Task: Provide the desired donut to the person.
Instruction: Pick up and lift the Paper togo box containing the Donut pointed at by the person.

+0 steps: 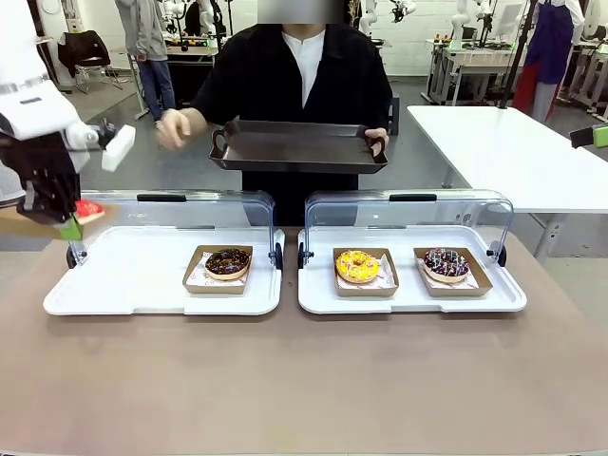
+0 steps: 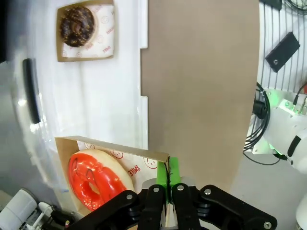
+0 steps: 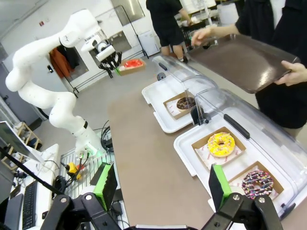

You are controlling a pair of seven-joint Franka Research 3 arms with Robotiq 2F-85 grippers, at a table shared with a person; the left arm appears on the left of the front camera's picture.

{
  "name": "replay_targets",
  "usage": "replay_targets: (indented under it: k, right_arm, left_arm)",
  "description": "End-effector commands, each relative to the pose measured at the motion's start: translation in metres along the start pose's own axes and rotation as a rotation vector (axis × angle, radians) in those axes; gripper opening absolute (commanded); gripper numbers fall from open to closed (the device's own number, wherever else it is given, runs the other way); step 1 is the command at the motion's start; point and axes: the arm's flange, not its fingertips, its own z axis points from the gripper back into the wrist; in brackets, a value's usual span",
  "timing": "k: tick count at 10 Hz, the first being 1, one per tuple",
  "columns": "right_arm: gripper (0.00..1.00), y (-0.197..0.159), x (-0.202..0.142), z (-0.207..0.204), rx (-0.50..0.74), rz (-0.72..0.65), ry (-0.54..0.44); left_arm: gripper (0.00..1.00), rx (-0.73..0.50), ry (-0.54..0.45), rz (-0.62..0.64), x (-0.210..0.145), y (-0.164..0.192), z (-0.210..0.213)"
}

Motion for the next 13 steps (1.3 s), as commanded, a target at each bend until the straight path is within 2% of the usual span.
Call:
replay_targets:
  k: [1,4,7,8,9,13]
  right_arm:
    - [1.0,0.0,0.001,0.0,0.01,0.009,-0.016]
    - [1.0,0.0,0.001,0.0,0.01,0.009,-0.016]
    - [1.0,0.0,0.001,0.0,0.01,0.009,-0.016]
    - [1.0,0.0,0.001,0.0,0.01,0.009,-0.016]
    - [1.0,0.0,0.001,0.0,0.01,0.009,-0.016]
    - [1.0,0.0,0.001,0.0,0.01,0.009,-0.016]
  left_arm:
    - [0.0,0.041,-0.031,0.048,0.011,0.003,0.031]
    - [0.0,-0.046,-0.035,0.078,0.023,0.031,0.066]
    - [0.0,-0.136,-0.086,0.11,0.021,0.064,0.079]
    - [0.0,-0.14,-0.083,0.103,0.015,0.063,0.076]
    - [0.0,-0.088,-0.052,0.084,0.021,0.054,0.068]
    - [0.0,-0.088,-0.052,0.084,0.021,0.054,0.068]
